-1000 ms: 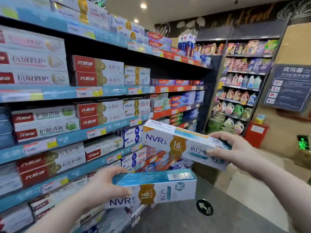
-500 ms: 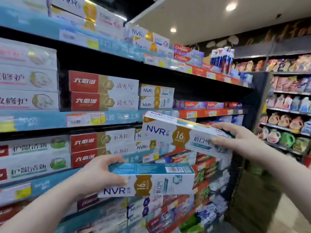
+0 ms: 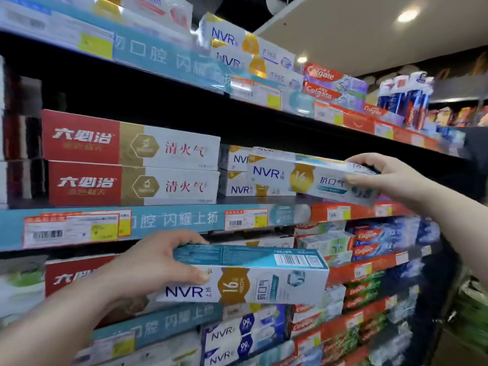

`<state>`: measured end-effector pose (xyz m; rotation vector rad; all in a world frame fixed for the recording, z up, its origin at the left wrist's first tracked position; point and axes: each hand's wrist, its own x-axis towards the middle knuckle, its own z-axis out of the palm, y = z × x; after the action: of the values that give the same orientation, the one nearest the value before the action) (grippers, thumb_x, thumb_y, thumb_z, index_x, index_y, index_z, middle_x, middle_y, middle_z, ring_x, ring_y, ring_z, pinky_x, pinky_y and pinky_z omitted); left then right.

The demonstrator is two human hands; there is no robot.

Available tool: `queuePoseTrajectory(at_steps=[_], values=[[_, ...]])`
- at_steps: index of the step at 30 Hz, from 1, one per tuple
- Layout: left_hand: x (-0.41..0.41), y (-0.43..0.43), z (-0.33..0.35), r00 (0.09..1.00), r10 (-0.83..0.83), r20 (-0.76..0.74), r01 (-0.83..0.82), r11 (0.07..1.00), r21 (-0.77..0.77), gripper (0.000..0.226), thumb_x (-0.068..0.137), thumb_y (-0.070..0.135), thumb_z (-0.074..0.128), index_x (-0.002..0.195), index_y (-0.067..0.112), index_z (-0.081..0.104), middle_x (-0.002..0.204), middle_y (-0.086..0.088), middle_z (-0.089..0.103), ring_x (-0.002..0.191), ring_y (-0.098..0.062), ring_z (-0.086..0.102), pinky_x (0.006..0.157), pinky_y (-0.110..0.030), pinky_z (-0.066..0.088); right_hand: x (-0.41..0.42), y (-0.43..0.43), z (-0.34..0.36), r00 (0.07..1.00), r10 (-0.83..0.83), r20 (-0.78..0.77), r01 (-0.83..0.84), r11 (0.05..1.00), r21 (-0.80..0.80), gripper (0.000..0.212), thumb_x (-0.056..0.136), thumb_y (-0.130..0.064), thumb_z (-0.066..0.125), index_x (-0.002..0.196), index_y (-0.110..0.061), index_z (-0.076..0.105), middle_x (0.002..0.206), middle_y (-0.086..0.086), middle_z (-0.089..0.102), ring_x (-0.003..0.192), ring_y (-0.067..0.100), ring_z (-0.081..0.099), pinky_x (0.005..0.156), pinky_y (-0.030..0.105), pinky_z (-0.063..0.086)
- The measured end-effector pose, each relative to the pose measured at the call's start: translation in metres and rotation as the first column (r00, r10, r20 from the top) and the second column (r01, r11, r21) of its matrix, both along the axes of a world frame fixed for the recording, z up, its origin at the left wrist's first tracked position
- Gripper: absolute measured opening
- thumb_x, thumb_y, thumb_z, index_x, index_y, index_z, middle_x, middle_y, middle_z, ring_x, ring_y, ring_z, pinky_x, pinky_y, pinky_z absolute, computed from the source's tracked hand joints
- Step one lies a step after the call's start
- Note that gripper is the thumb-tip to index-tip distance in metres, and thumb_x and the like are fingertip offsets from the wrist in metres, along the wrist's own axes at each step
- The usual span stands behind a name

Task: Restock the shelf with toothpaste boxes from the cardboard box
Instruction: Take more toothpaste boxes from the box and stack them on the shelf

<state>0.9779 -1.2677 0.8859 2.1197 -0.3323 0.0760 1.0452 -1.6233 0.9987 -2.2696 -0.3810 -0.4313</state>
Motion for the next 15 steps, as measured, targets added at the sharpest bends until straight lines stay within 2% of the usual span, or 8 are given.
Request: queuePoseTrajectory(at_steps=[1, 3, 4, 6, 8, 10, 12, 15], values=[[0.002, 0.0, 0.0, 1.0, 0.018, -0.01, -0.018, 1.0, -0.025, 0.036, 0.056, 0.026, 0.086, 0.087, 0.032, 0.068, 0.09, -0.001, 0.073, 0.081, -0.021, 0.07, 0.082, -0.039, 0.054, 0.016, 0.001, 0.003, 1.0, 0.026, 0.005, -0.026, 1.0, -0.016, 0.056, 0.058, -0.051, 0.075, 0.106, -0.028, 0.056, 0.11, 0.005, 0.063, 0.089, 0.02, 0.063, 0.074, 0.038, 0.052], [0.003, -0.003, 0.001, 0.999, 0.043, -0.032, -0.045, 0.997, -0.064, 0.054, 0.037, 0.043, 0.089, 0.087, 0.034, 0.068, 0.091, 0.0, 0.074, 0.082, -0.022, 0.071, 0.082, -0.038, 0.055, 0.049, 0.003, 0.009, 0.995, 0.104, 0.004, -0.103, 0.994, -0.033, 0.034, 0.073, -0.033, 0.07, 0.104, -0.028, 0.056, 0.112, 0.009, 0.062, 0.088, 0.02, 0.062, 0.07, 0.034, 0.05], [0.004, -0.005, 0.001, 0.997, 0.063, -0.04, -0.066, 0.994, -0.084, 0.063, 0.028, 0.047, 0.088, 0.087, 0.035, 0.069, 0.092, 0.004, 0.074, 0.082, -0.02, 0.071, 0.083, -0.037, 0.056, 0.064, 0.005, 0.011, 0.989, 0.145, -0.008, -0.145, 0.989, -0.043, 0.032, 0.072, -0.033, 0.071, 0.1, -0.029, 0.057, 0.113, 0.009, 0.062, 0.089, 0.02, 0.062, 0.071, 0.033, 0.05], [0.007, -0.012, 0.0, 0.993, 0.111, -0.037, -0.114, 0.989, -0.098, 0.072, 0.021, 0.051, 0.086, 0.088, 0.032, 0.068, 0.091, 0.011, 0.074, 0.079, -0.015, 0.071, 0.078, -0.033, 0.058, 0.091, 0.009, 0.015, 0.974, 0.225, -0.031, -0.226, 0.971, -0.076, 0.044, 0.061, -0.042, 0.075, 0.099, -0.029, 0.057, 0.113, 0.006, 0.062, 0.09, 0.018, 0.062, 0.075, 0.031, 0.05], [0.01, -0.02, -0.002, 0.989, 0.146, -0.038, -0.149, 0.981, -0.12, 0.083, 0.013, 0.059, 0.084, 0.089, 0.029, 0.068, 0.089, 0.012, 0.074, 0.077, -0.013, 0.072, 0.066, -0.023, 0.057, 0.115, 0.01, 0.015, 0.953, 0.299, -0.058, -0.303, 0.95, -0.079, 0.035, 0.069, -0.03, 0.073, 0.1, -0.027, 0.057, 0.116, 0.005, 0.06, 0.091, 0.016, 0.061, 0.081, 0.031, 0.049], [0.011, -0.032, -0.002, 0.984, 0.177, -0.035, -0.18, 0.972, -0.152, 0.084, 0.01, 0.06, 0.084, 0.087, 0.029, 0.069, 0.087, 0.009, 0.075, 0.076, -0.013, 0.072, 0.061, -0.019, 0.055, 0.136, 0.011, 0.013, 0.925, 0.368, -0.089, -0.377, 0.919, -0.117, 0.027, 0.078, -0.02, 0.068, 0.102, -0.027, 0.058, 0.117, 0.003, 0.061, 0.097, 0.017, 0.062, 0.089, 0.033, 0.048], [0.011, -0.043, -0.001, 0.974, 0.225, -0.023, -0.226, 0.959, -0.171, 0.085, 0.008, 0.058, 0.085, 0.086, 0.028, 0.071, 0.086, 0.004, 0.076, 0.076, -0.017, 0.072, 0.064, -0.024, 0.056, 0.155, 0.013, 0.011, 0.905, 0.414, -0.102, -0.426, 0.885, -0.19, 0.028, 0.078, -0.024, 0.069, 0.104, -0.026, 0.06, 0.118, 0.002, 0.062, 0.103, 0.017, 0.062, 0.096, 0.036, 0.047], [0.011, -0.059, 0.001, 0.954, 0.298, -0.037, -0.3, 0.936, -0.183, 0.082, 0.01, 0.058, 0.086, 0.086, 0.032, 0.071, 0.086, -0.001, 0.076, 0.079, -0.024, 0.072, 0.08, -0.043, 0.055, 0.177, 0.014, 0.005, 0.889, 0.452, -0.07, -0.446, 0.826, -0.345, 0.039, 0.076, -0.035, 0.07, 0.111, -0.02, 0.063, 0.119, 0.001, 0.063, 0.109, 0.016, 0.059, 0.103, 0.04, 0.042]])
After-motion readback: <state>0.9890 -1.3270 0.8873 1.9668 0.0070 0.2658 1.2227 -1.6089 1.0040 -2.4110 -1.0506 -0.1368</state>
